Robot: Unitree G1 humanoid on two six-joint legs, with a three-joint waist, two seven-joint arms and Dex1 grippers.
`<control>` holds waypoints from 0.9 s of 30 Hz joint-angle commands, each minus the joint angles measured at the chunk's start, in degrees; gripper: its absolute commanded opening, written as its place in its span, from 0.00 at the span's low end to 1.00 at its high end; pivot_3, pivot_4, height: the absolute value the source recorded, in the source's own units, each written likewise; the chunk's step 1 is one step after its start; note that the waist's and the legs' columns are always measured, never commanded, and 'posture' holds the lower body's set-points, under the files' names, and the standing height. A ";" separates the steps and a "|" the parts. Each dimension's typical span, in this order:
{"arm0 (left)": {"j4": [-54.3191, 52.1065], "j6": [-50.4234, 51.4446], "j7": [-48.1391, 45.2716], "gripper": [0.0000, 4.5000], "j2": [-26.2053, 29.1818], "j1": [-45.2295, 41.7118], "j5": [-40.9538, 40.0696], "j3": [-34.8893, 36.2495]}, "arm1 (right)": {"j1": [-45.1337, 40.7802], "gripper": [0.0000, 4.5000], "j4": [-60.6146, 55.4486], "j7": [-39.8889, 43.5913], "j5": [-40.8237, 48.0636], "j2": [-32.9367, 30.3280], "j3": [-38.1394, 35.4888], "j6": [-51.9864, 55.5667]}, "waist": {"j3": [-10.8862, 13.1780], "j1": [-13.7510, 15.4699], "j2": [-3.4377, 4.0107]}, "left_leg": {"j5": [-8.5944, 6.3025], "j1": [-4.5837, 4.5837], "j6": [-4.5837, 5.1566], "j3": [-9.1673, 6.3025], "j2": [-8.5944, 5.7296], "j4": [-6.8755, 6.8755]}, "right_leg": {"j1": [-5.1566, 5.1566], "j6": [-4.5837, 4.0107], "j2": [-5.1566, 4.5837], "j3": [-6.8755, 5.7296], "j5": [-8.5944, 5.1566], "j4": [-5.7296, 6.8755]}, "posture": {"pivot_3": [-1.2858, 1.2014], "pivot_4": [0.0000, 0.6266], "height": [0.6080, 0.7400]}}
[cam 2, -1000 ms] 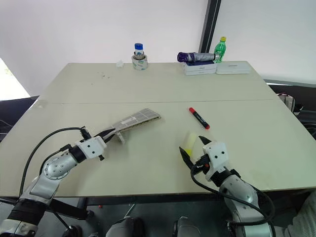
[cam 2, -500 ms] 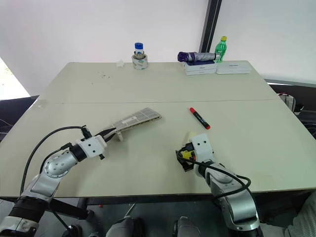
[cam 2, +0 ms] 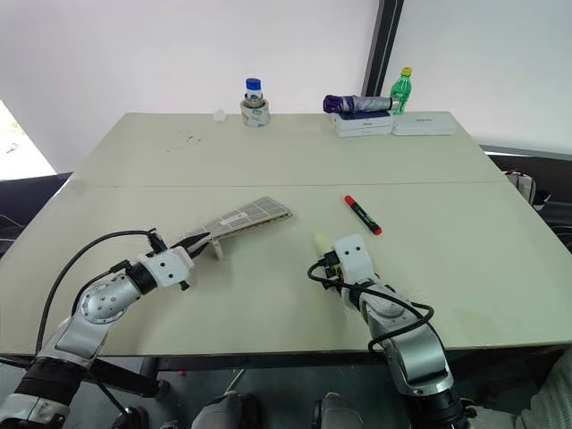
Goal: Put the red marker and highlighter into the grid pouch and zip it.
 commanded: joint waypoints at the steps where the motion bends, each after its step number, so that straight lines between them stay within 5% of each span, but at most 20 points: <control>1: -2.07 -0.10 0.38 0.00 0.18 -0.33 -0.62 0.96 | -2.28 0.21 1.49 4.88 0.28 -2.41 -0.60 -6.28 | 0.00 -0.07 0.00 | 0.00 0.00 0.00 0.00 0.00 0.00 | -0.01 0.00 0.00 0.00 0.00 0.00 | 0.52 0.24 1.00; 8: -0.64 -0.54 -1.23 0.00 -0.05 -1.28 -2.23 0.58 | -7.42 0.21 1.53 20.97 6.52 -9.19 0.33 -9.76 | 0.01 -0.29 0.01 | 0.00 -0.01 0.01 0.01 0.03 -0.10 | -0.05 0.02 0.06 0.00 0.00 -0.01 | 0.52 0.24 1.00; 27: -4.35 -2.20 -4.34 0.00 0.95 -3.31 1.45 -2.97 | -18.26 0.21 10.80 23.24 0.66 -4.02 9.15 -14.85 | 0.01 -0.29 0.01 | 0.01 -0.03 0.00 0.05 0.03 -0.06 | -0.06 0.02 0.05 -0.02 0.00 0.00 | 0.52 0.24 1.00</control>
